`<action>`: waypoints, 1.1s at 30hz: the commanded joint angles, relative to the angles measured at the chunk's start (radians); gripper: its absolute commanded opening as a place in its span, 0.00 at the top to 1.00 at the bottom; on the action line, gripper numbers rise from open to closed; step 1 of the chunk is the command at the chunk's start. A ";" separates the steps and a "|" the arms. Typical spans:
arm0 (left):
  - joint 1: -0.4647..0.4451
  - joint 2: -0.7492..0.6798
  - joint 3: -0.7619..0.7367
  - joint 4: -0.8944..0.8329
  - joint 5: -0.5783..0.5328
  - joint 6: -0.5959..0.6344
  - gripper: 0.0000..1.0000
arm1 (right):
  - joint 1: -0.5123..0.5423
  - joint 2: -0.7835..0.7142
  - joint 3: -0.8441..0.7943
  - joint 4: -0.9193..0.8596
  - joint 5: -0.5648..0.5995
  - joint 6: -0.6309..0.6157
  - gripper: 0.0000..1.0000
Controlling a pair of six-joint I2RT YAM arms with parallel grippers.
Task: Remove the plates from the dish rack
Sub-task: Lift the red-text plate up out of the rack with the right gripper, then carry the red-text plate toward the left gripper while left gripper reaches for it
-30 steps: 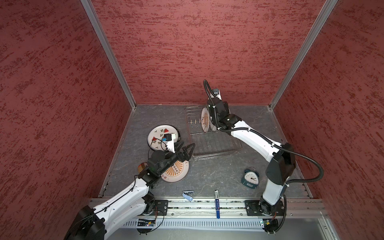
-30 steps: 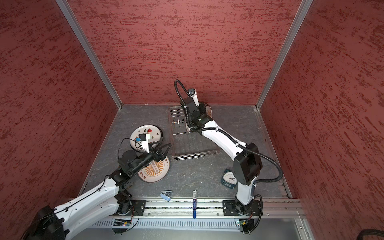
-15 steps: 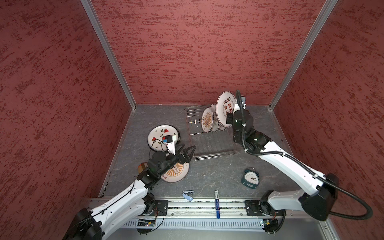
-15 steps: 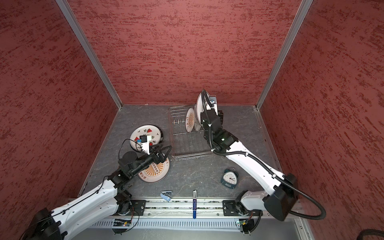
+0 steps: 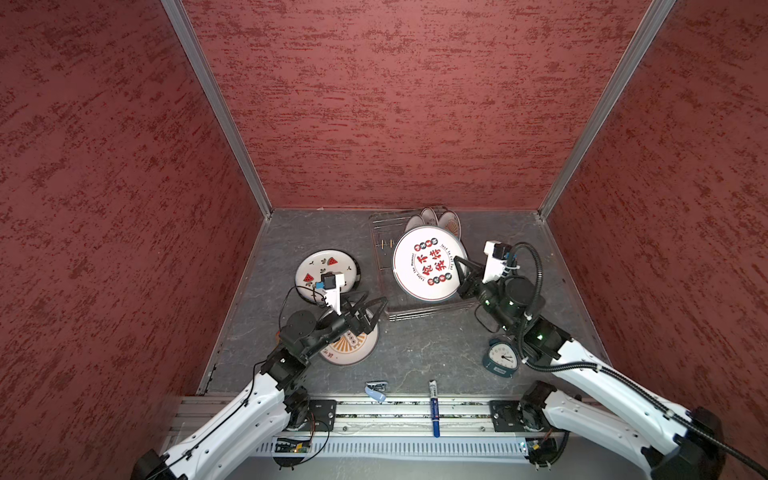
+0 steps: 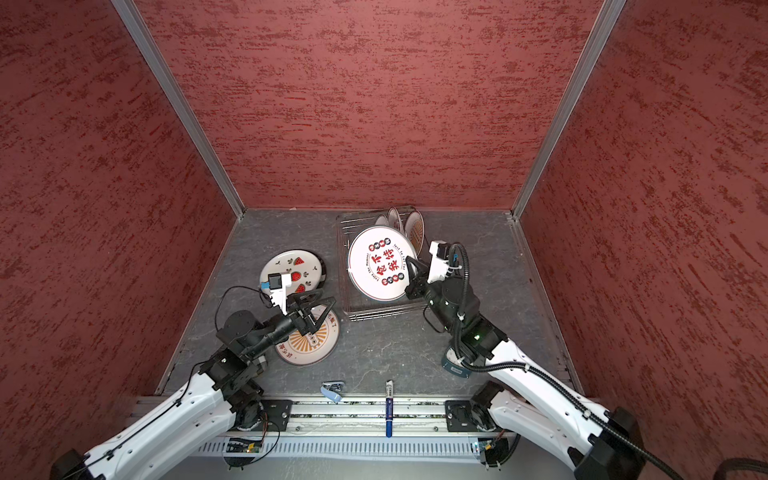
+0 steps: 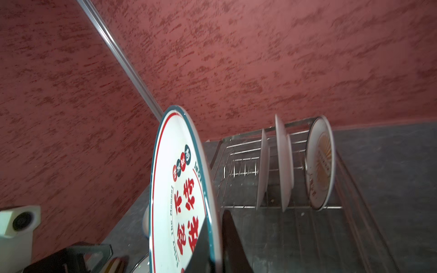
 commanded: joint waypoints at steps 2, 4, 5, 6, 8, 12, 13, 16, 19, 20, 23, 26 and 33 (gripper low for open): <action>-0.004 0.014 -0.012 -0.068 -0.084 -0.048 0.21 | 0.000 0.045 -0.074 0.375 -0.268 0.161 1.00; -0.001 0.049 -0.018 -0.026 -0.099 -0.072 0.22 | 0.000 0.087 -0.095 0.456 -0.305 0.191 1.00; -0.001 0.065 -0.020 -0.002 -0.095 -0.083 0.24 | 0.000 0.110 -0.093 0.465 -0.301 0.192 1.00; -0.002 0.075 -0.019 0.008 -0.093 -0.089 0.28 | 0.000 0.128 -0.092 0.468 -0.290 0.193 1.00; -0.002 0.090 -0.009 -0.008 -0.096 -0.091 0.37 | 0.000 0.158 -0.098 0.491 -0.270 0.200 1.00; -0.002 0.101 0.000 -0.036 -0.099 -0.098 0.61 | -0.001 0.189 -0.143 0.606 -0.296 0.221 1.00; -0.002 0.097 -0.005 -0.033 -0.098 -0.105 0.70 | 0.000 0.198 -0.151 0.629 -0.301 0.221 1.00; -0.004 0.078 -0.007 -0.044 -0.088 -0.104 0.85 | 0.000 0.225 -0.163 0.643 -0.275 0.217 1.00; -0.002 0.069 -0.007 -0.053 -0.092 -0.105 0.90 | -0.001 0.246 -0.170 0.649 -0.257 0.219 1.00; -0.002 0.072 -0.005 -0.051 -0.089 -0.106 0.90 | 0.000 0.253 -0.170 0.654 -0.268 0.219 1.00; -0.004 0.097 -0.005 -0.017 -0.068 -0.109 0.83 | 0.000 0.281 -0.170 0.679 -0.306 0.233 1.00; -0.003 0.133 -0.015 0.052 -0.061 -0.124 0.83 | 0.000 0.319 -0.187 0.739 -0.344 0.249 1.00; -0.001 0.143 -0.018 0.061 -0.072 -0.142 1.00 | 0.000 0.382 -0.178 0.764 -0.389 0.247 1.00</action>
